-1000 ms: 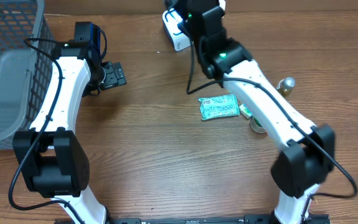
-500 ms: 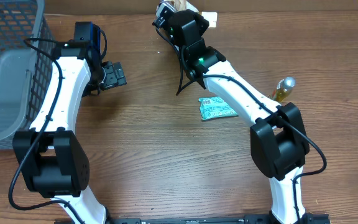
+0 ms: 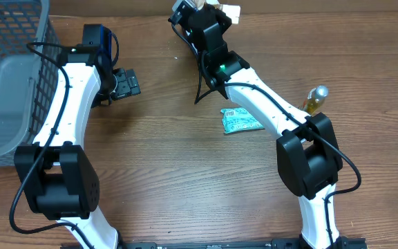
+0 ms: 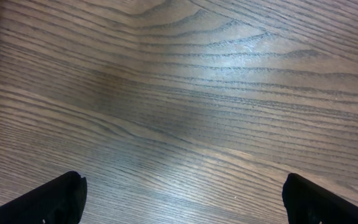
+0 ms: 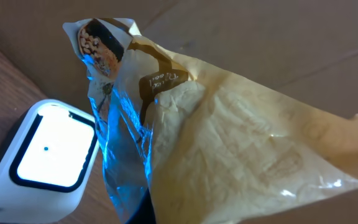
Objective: Scan the item barcode
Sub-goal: 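Raise the snack bag to the white scanner window, right gripper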
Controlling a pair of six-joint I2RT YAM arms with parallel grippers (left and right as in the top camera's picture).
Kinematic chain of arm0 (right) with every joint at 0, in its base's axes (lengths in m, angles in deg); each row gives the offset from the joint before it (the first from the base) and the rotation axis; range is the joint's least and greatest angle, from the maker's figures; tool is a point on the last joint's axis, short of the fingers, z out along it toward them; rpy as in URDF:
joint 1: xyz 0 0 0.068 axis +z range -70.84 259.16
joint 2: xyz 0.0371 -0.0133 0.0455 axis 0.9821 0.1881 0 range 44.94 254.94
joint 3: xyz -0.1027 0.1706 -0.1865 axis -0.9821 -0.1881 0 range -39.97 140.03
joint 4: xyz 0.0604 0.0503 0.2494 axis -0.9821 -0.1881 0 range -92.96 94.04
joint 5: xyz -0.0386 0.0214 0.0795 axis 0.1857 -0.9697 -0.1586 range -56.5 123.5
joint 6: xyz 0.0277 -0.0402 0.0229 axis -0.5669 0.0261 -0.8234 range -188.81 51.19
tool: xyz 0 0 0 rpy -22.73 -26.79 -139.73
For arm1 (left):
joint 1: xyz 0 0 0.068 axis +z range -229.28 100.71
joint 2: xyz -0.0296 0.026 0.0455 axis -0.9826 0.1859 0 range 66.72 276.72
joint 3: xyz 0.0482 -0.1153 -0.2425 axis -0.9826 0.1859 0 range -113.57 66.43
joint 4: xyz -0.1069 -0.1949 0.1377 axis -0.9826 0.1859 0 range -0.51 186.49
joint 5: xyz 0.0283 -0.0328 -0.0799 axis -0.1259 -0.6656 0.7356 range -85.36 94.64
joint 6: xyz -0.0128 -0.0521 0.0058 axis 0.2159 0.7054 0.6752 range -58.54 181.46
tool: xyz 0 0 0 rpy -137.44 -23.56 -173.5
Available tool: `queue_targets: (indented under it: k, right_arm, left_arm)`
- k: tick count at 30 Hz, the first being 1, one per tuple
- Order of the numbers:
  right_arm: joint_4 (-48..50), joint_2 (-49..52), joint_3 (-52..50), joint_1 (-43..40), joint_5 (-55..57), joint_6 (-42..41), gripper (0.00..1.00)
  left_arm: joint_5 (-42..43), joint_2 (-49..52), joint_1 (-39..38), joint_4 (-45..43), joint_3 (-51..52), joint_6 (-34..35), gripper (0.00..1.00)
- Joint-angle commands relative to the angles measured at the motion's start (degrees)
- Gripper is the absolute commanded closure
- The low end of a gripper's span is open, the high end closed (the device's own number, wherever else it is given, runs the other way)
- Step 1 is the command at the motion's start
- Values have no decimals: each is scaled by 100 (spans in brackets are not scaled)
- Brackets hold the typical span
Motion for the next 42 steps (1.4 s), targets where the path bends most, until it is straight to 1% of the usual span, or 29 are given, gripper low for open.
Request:
queue_targets:
  k: [1,15,21,26,28,32,40,42]
  right_arm:
    - [81,-11,35,4,-28,-22,96]
    - [251,452,35,4,-116,-17,96]
    - [-2,514,35,50,-125,-52,96]
    - [-216,514,35,79,-149,-756,96]
    - [-317,514,35,109,-319,-935,96]
    - [-387,514,37,151,-573,-951,96]
    - [-24,511,39,155,-592,-970,96]
    - [-4,509,42,155,-590,-1222,96]
  left_arm:
    - [-74,7,-24,-7,-111,-22,0]
    - [-74,7,-22,-7,-111,-22,1]
    - [-74,7,-22,-7,-111,-22,0]
    - [-74,7,-22,-7,-111,-22,0]
    - [-74,7,-22,-7,-111,-22,1]
    - [-74,7,-22,-7,-111,-22,0]
    - [-74,7,-20,-7,-111,-22,0]
    - [-74,7,-20,-7,-111,-22,0]
